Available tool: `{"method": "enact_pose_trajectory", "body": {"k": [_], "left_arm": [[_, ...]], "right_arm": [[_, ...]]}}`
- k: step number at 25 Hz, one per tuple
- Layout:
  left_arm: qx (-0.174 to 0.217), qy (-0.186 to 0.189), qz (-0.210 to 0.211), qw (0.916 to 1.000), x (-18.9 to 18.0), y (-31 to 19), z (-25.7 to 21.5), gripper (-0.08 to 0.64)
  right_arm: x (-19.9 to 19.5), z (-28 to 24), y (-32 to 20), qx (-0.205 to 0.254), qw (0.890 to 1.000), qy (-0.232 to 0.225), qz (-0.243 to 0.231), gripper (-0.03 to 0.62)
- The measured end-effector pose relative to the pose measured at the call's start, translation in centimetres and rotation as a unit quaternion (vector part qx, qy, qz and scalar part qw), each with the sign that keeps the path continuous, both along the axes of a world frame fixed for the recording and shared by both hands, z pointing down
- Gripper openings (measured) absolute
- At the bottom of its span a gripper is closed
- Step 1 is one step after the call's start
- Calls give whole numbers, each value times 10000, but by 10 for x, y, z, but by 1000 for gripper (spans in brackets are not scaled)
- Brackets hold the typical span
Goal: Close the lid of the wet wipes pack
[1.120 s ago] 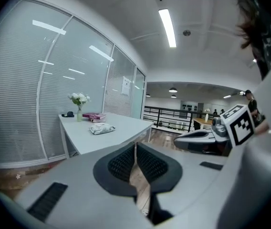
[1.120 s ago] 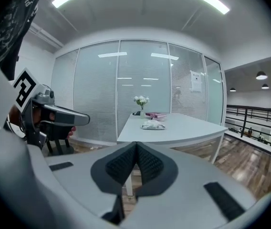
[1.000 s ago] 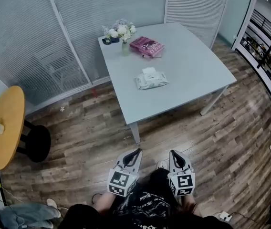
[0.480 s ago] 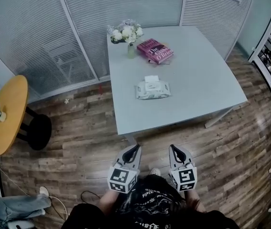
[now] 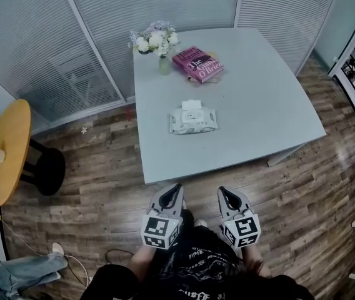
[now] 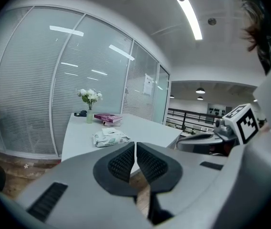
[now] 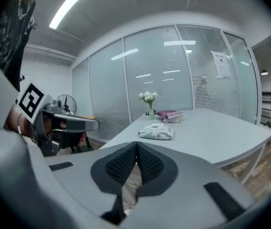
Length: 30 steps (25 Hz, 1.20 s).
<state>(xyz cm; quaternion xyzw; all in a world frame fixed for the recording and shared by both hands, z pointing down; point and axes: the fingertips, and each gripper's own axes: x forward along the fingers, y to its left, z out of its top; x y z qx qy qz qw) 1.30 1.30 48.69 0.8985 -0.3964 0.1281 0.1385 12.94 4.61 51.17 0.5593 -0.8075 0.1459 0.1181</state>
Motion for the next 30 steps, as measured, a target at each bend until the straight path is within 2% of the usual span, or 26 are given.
{"method": "enact_pose_trajectory", "body": {"k": [3,8,13,16,23,30], "left_arm": [[-8,37,-79,10000,0,-30,5,15],[-60,-2,-135,9999,1,-94,13,15],[37,14,-33,10000,13,-160,7,15],[77,3,-13,10000,16,-188,3,15],[43,13,83,10000,12,-229,3,15],[40,6,-99,9999,12,-251,8,15]], "right_arm": [[-1,4,-16,-103,9991,-412,-94,-2],[11,12,-60,-329,9995,-7,-13,-2],[26,3,-128,-272,9996,-57,112,-2],[29,5,-163,-421,9990,-125,82,-2],[25,-1,-223,-456,9985,-235,202,-2],[30,7,-252,-730,9971,-157,-139,-2]]}}
